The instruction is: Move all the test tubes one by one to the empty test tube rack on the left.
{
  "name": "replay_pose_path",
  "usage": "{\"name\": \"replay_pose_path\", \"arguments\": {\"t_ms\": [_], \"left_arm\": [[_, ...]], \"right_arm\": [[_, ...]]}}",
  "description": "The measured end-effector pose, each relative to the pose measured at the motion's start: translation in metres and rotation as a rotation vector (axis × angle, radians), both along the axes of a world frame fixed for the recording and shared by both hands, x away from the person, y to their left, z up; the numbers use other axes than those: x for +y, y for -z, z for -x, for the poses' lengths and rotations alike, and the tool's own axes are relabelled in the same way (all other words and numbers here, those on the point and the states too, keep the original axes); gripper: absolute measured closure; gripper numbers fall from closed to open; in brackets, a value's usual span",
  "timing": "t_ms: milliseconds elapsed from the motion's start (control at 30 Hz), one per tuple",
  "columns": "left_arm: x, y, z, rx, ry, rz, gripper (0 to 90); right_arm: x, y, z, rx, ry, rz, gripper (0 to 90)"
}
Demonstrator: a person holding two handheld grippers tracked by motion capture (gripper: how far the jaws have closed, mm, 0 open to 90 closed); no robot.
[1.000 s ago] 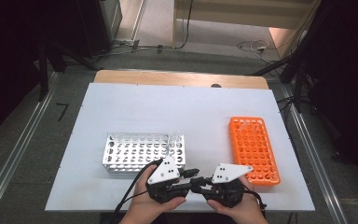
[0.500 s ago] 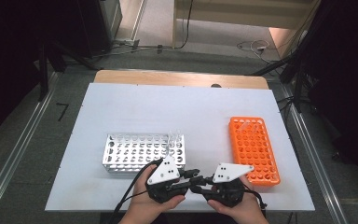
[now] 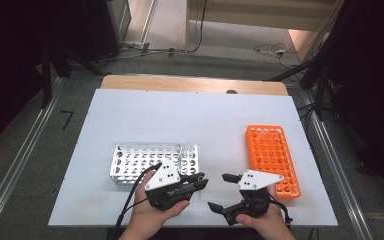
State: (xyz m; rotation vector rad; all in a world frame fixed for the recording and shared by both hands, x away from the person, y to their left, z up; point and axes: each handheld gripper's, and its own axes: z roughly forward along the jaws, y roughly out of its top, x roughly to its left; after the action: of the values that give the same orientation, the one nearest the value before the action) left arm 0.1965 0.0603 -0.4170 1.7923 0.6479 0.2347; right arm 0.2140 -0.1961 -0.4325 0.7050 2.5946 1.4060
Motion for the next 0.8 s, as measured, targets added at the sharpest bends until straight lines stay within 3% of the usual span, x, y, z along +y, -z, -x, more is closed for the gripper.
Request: {"name": "replay_pose_path", "arguments": {"t_ms": [233, 600, 800], "left_arm": [[0.010, -0.005, -0.002, -0.006, -0.025, -0.001, 75.1], [0.026, -0.012, -0.005, -0.021, -0.071, 0.004, 75.1], [0.034, -0.016, -0.009, -0.034, -0.094, 0.008, 75.1]], "right_arm": [[-0.017, -0.003, -0.007, 0.004, 0.029, -0.038, 0.0], [-0.045, -0.004, -0.016, -0.007, 0.101, -0.060, 0.0], [-0.061, -0.005, -0.019, -0.027, 0.112, -0.075, 0.0]]}}
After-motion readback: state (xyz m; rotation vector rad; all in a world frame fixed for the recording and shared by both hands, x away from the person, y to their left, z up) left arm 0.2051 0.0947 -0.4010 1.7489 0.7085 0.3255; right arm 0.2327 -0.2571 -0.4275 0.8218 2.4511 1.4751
